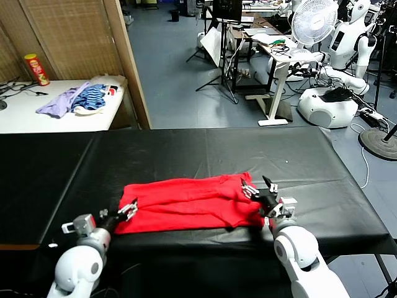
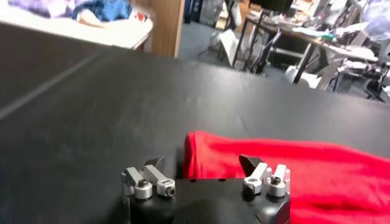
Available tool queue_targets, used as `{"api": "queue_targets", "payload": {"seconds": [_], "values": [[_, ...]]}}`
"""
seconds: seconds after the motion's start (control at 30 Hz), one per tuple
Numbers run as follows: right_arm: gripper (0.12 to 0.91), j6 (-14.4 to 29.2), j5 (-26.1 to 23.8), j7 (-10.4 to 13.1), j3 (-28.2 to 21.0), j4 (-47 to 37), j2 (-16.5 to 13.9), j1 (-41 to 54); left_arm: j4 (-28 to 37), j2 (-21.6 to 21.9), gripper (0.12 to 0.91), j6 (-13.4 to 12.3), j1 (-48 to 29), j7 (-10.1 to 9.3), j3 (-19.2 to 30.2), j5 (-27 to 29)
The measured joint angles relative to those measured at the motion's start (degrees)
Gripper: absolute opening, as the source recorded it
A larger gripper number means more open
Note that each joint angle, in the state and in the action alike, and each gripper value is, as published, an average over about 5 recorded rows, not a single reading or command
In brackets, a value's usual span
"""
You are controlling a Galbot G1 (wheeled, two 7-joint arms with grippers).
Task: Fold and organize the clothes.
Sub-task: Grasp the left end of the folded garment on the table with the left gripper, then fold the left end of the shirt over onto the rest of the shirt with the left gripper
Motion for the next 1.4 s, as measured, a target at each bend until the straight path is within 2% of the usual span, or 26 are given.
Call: {"api": "queue_targets", "payload": {"seconds": [0.1,0.33,0.37,0.43,0.57,0.73,0.83,0.93,1.03,1.2,1.4], "values": [[0.798,0.1,0.0,0.0,0.0,0.6,0.0,-0.2,-0.1,-1.0,0.614,-0.4,0.3,0.17,0.0,0.6],[0.798,-0.4,-0.1,0.4,0.2,2.3,0.2,-1.2,0.5,-2.0,0.222,-1.6,-0.2,1.09,0.2,5.8],[0.798,-0.7,-0.1,0.8,0.4,2.6,0.3,-1.4,0.6,-1.9,0.182,-1.9,-0.2,1.5,0.2,7.2],[0.798,-1.4,-0.2,1.7,0.8,3.3,0.6,-1.8,0.5,-1.3,0.149,-2.4,0.0,2.33,0.1,10.5],[0.798,-1.9,-0.3,2.6,1.7,4.7,0.9,-2.9,-0.3,1.7,0.157,-2.7,0.8,3.26,-1.2,16.6],[0.798,-2.2,-0.3,2.7,2.4,6.1,1.4,-4.2,-0.5,8.6,0.15,-3.1,2.2,3.69,-4.8,20.7],[0.798,-2.3,-0.4,2.9,2.2,6.6,1.9,-4.6,-1.2,12.4,0.15,-2.7,2.5,3.27,-6.3,21.7],[0.798,-2.5,-0.9,3.1,1.9,6.9,2.5,-4.9,-2.7,13.7,0.15,-1.4,2.1,2.15,-6.0,20.9],[0.798,-2.6,-1.7,3.4,1.8,7.3,2.9,-5.4,-5.1,13.0,0.15,0.5,1.4,0.38,-4.0,17.5],[0.798,-2.6,-3.2,3.6,2.0,7.6,3.5,-6.5,-9.3,8.6,0.15,4.3,-0.3,-2.85,2.5,9.4],[0.798,-2.6,-4.7,3.7,2.6,7.7,4.0,-7.7,-10.4,2.1,0.15,5.3,-3.6,-6.11,11.7,1.7]]}}
